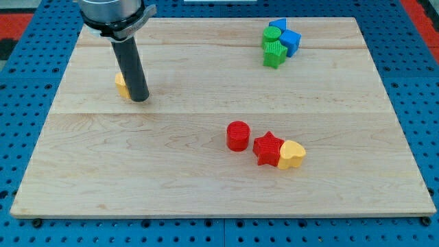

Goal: Move yellow pentagon towards top left corner of the board

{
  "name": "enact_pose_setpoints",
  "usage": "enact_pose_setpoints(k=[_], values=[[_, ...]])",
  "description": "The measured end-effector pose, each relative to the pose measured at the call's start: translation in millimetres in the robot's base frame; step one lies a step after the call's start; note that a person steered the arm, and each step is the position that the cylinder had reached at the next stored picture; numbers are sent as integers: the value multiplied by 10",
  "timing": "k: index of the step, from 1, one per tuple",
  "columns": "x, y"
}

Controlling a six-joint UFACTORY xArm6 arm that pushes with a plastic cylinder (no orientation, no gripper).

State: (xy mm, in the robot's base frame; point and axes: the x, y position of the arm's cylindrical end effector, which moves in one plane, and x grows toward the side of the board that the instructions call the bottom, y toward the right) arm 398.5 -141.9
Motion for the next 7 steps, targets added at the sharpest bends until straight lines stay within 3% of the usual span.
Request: enact_pose_setpoints(k=[1,4,6,7], values=[[-404,-241],[16,-549],[-457,-845],[-487,-845]])
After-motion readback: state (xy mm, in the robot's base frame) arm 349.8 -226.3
